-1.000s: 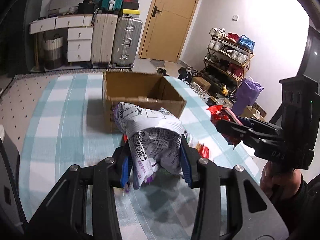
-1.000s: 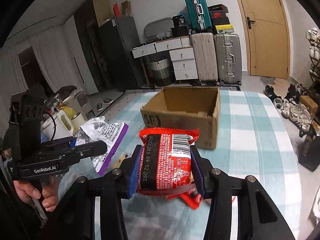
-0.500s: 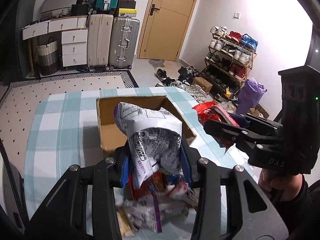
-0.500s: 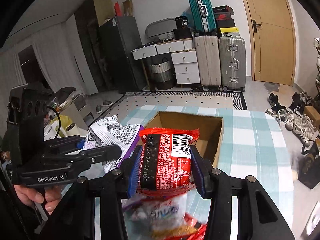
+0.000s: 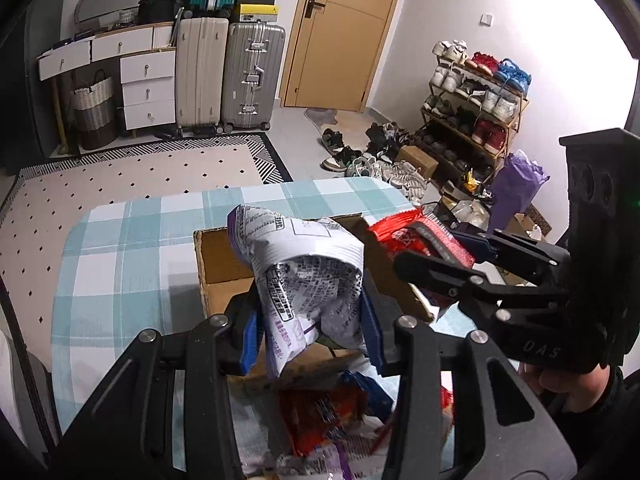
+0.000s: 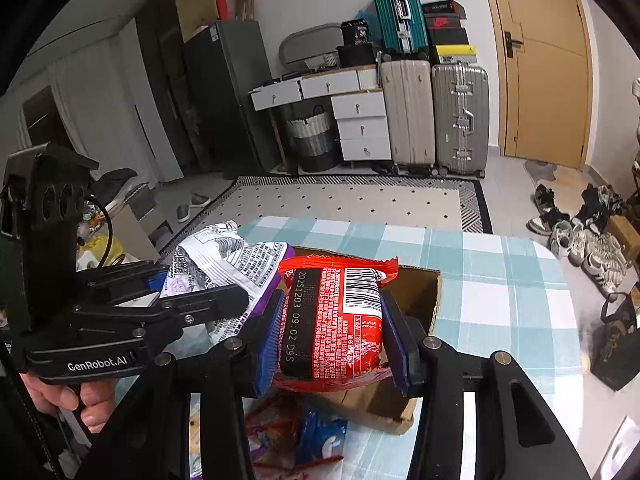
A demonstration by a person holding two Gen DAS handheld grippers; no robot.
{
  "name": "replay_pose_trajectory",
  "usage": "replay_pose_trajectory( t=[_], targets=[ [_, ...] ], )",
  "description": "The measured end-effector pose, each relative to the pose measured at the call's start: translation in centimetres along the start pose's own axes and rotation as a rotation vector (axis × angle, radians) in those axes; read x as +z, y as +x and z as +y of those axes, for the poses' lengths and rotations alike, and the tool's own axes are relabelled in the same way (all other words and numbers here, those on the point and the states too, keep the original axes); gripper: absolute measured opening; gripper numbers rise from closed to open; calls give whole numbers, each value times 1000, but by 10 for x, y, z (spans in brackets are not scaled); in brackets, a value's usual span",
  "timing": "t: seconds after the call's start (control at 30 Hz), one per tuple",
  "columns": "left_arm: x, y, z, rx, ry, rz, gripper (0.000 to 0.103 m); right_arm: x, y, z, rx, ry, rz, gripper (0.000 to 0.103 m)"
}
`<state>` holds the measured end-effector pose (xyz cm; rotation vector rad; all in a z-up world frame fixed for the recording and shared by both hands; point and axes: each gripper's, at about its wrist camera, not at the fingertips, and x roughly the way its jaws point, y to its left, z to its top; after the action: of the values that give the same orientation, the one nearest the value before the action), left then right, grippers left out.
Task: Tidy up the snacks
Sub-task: 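Carry both packets over the cardboard box and open both tools, then withdraw both tools from the box back toward the snack pile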
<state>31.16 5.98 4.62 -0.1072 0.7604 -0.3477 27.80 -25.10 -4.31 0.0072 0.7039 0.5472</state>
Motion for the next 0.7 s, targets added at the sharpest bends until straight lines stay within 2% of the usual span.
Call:
replay_pose_trajectory(
  t=[0.33,0.4,0.5,0.53,0.7],
  targets=[
    [-9,64,20,4,-27,69,40,-11,51,-19,-16,22,60,47],
    [-10,72,21,30,-23,81,47,-13,56,-20,-27,14,57,53],
    [-11,78,29,103,-28,70,74,-16,58,-22,-52,3,52,55],
    [-11,78,32,103,-41,66,78,-17,57,-23,-53,5,47,55],
    [-15,67,32,92,-50,43,78,-22,41,-27,-67,5,20,60]
  ],
)
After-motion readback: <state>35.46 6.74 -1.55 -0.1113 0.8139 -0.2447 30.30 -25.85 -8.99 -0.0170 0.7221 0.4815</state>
